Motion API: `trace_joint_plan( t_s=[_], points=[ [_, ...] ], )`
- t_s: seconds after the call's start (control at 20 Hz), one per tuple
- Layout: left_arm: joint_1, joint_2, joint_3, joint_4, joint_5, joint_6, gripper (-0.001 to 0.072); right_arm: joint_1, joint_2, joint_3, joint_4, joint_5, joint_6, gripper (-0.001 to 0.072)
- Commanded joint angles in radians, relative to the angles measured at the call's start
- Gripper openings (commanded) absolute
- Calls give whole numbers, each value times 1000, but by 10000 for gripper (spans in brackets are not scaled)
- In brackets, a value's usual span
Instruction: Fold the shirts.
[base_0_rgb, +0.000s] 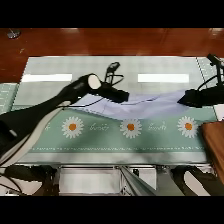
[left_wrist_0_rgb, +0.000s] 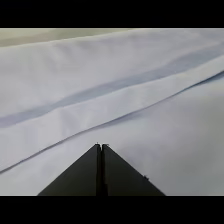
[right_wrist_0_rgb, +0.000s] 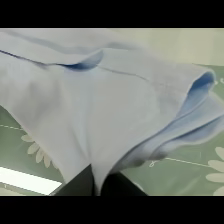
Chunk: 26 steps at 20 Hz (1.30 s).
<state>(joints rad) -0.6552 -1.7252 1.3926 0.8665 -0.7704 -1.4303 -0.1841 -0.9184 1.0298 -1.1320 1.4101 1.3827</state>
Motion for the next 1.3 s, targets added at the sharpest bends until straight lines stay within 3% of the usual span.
trace_joint_plan(
  t_s=[0.0,0.2,0.35,0.55,0.8,0.9,1.05,1.25],
  points=[
    [-146,-163,136,-134,-9,-37,22,1,144,-34,8,5,30,32],
    [-280,-244,220,-194,-103,4,23,1,172,-34,53,4,39,32],
    [-239,-230,269,-191,-143,16,23,1,172,-34,94,4,39,32],
    [24,-155,307,-146,-308,16,23,27,172,-34,159,-18,40,32],
    [427,44,275,-48,-536,50,23,303,61,-4,159,-207,128,32],
    [539,203,156,22,-546,108,23,420,-59,74,159,-252,146,32],
    [660,523,-177,42,-407,136,23,567,-290,257,159,-278,152,32],
    [697,938,-678,22,-272,136,24,695,-636,555,160,-285,173,32]
  ],
)
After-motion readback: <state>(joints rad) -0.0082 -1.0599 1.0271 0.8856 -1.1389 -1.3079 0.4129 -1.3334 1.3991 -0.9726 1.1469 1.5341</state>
